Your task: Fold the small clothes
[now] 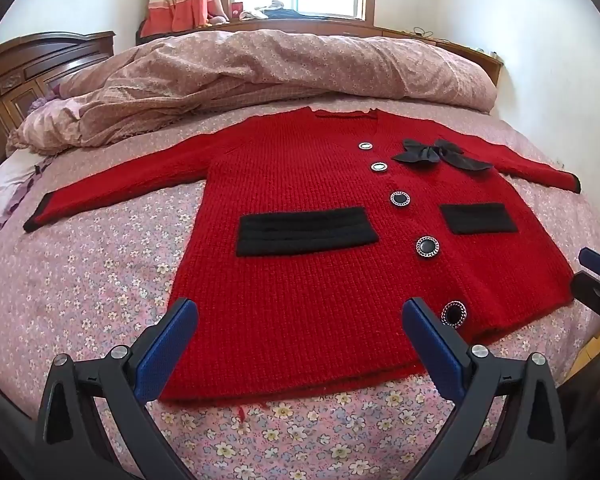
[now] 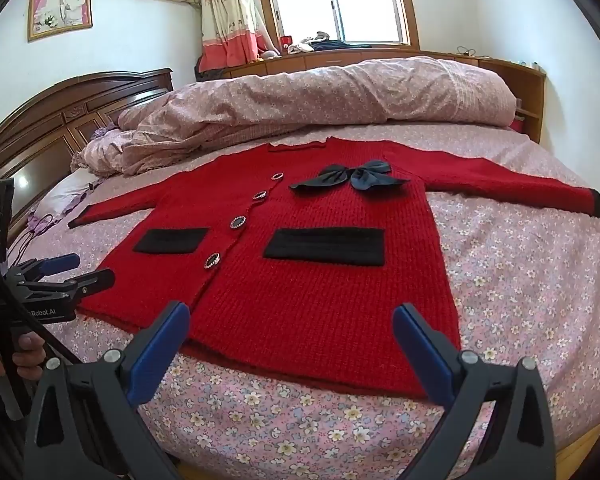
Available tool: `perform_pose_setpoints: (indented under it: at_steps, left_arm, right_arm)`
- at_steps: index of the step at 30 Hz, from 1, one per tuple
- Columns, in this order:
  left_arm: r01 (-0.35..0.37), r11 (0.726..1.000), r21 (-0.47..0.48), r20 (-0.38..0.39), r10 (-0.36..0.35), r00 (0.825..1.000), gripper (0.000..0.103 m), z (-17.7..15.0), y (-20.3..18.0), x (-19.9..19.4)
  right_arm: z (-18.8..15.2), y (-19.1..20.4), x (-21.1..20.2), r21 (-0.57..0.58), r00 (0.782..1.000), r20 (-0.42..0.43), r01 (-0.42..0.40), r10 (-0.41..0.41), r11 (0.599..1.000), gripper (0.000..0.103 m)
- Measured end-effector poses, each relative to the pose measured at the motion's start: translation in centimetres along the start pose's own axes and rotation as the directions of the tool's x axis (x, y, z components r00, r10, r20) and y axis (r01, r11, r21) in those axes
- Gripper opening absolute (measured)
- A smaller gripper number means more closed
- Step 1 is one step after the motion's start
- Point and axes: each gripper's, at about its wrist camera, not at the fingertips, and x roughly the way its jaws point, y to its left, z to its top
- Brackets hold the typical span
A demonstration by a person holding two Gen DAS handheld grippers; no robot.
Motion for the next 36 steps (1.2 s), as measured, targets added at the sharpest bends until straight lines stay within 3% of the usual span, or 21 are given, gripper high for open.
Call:
perform_pose_setpoints:
  at_steps: [36]
  left_arm:
    - [0.002, 1.0, 0.01, -0.038, -0.001, 0.999, 0.099, -0.18, -0.41, 0.38]
  right_arm:
    - [0.0, 0.16, 0.02, 0.0, 1.0, -0.013, -0.004, 0.004, 1.0, 0.103]
